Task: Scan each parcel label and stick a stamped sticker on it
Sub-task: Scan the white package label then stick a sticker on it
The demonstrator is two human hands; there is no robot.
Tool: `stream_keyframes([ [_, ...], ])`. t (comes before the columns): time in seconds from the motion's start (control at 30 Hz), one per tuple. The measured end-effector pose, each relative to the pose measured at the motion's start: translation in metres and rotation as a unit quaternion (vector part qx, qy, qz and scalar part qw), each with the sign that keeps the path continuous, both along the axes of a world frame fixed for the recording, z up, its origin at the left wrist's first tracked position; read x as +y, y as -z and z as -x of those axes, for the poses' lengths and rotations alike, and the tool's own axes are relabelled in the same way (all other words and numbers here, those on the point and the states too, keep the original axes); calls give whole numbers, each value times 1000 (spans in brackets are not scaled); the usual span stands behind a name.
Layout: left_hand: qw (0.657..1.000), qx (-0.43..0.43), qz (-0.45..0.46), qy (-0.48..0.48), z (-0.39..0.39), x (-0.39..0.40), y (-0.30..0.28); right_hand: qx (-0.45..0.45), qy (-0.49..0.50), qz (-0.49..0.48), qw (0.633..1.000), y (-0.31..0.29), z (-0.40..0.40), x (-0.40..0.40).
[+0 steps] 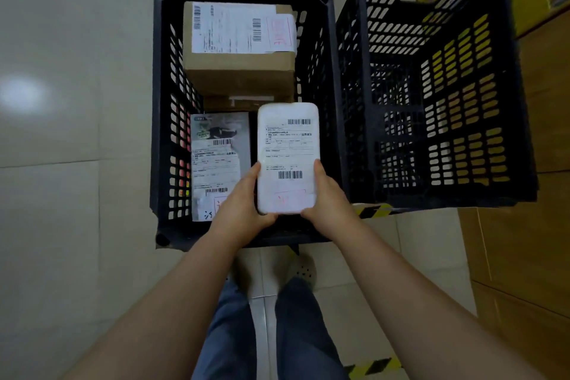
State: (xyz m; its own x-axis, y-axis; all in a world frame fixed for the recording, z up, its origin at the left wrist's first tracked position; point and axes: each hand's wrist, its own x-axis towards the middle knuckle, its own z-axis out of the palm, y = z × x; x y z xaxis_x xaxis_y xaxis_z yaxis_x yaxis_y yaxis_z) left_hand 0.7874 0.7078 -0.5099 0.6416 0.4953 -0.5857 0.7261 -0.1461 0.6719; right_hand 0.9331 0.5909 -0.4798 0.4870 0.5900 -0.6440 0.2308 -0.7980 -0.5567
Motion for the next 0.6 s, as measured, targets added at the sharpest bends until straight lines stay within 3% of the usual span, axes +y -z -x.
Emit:
stream_keyframes([
  [0.33, 999, 9, -37, 25, 1, -1, 2, -18, 0, 39, 999, -2, 2, 0],
  [0.5, 990, 30, -115, 76, 10, 9, -53, -35, -17, 40, 998, -51, 5, -6],
  [0.6, 981, 12, -169, 99, 16, 26, -108, -53, -33, -12, 998, -104, 3, -4],
])
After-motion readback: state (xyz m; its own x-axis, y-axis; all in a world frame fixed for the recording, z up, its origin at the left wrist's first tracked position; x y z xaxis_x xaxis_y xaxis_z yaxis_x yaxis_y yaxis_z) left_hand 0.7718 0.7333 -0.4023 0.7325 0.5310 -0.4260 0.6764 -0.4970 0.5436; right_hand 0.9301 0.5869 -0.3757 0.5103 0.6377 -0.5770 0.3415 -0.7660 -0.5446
